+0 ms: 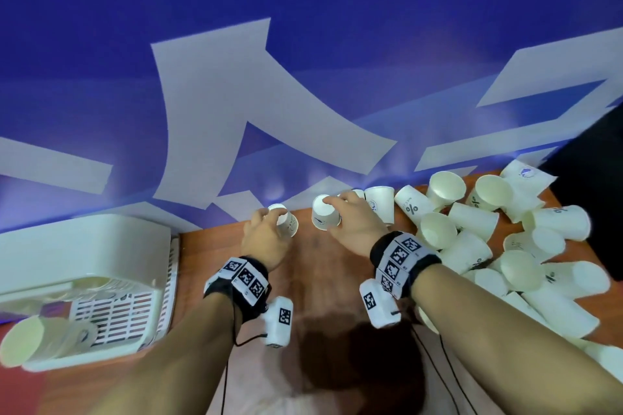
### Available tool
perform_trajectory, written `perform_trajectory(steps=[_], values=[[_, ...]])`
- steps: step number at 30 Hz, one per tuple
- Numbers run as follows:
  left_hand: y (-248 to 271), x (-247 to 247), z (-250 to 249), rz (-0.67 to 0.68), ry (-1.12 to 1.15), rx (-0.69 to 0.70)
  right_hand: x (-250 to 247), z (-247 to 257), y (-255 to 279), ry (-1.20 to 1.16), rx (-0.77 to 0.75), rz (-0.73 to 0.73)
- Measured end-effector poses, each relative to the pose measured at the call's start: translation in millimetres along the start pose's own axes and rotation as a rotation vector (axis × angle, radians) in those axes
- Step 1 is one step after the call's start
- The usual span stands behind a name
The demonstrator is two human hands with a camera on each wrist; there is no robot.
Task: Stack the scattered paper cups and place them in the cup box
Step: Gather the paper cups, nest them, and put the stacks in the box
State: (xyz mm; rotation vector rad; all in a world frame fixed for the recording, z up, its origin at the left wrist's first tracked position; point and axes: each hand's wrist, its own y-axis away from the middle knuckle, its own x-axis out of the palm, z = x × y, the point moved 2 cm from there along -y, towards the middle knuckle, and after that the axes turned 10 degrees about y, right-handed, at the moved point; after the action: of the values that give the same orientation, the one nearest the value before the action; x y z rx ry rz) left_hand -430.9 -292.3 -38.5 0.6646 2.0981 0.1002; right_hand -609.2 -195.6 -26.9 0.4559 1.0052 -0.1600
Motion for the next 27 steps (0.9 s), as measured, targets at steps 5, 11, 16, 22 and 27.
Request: perform_trajectory(steps=[5, 11, 16, 22, 27], values=[[-14.6, 5.0, 4.7, 0.025, -0.086, -0.037, 9.6, 1.9, -22.2, 0.162, -0.027, 0.013], [-25.7, 11.5, 11.5, 0.067, -0.172, -0.032, 21.1, 2.9, -33.2, 0.207, -0.055, 0.009], [-28.5, 19.7, 19.4, 0.009, -0.046, 0.03, 23.8, -0.2, -34.3, 0.213, -0.081, 0.003], [-26.2, 22.0, 27.3, -0.008, -0.087, 0.057, 27.8, 0.2, -36.1, 0.27, -0.103, 0.007], [-20.8, 16.9, 38.7, -0.058, -0.006, 0.018, 30.8, -0.3, -37.0, 0.333, -0.124, 0.04]])
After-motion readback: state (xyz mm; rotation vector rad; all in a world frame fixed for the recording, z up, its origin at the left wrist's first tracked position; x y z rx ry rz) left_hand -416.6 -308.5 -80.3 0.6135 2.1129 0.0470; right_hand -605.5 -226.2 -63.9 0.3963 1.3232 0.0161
